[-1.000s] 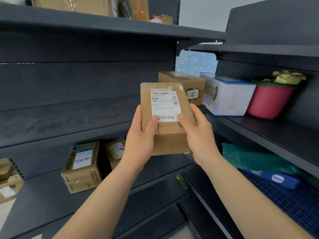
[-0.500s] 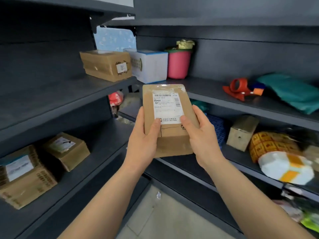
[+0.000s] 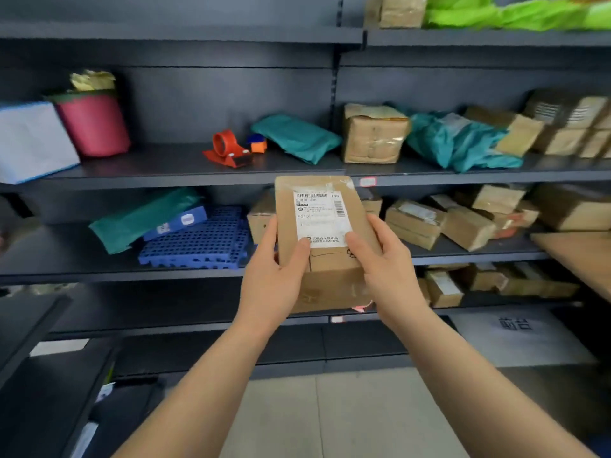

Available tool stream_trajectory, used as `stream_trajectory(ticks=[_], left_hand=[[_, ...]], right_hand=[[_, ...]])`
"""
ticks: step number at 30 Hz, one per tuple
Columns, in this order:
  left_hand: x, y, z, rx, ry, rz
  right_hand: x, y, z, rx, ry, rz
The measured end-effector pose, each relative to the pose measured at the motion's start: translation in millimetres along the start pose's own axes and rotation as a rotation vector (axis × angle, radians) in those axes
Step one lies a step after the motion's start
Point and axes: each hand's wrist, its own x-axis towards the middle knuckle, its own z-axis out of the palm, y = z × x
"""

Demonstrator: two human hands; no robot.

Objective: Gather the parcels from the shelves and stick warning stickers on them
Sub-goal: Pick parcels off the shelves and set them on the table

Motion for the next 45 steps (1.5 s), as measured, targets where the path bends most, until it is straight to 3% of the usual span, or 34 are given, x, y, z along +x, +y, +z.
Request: stream_trajectory(ticks=[9, 19, 36, 45], left_hand=[[10.3, 33.1, 224.6, -0.021, -0.286, 0.034], [3.9, 54.4, 446.6, -0.052, -0.613, 0.099], [89.5, 76.8, 734.5, 0.04, -1.032, 0.236], [116.9, 72.8, 863.3, 0.119, -1.123, 0.198]], right_hand=[[25.4, 13.1, -217.4, -0.143, 0.338, 0.015], [31.3, 31.7, -415.2, -0.235, 0.594, 0.056], [143.8, 77.8, -626.1, -0.288, 0.98, 0.207], [201.1, 121.7, -725.5, -0.3, 1.046, 0.298]])
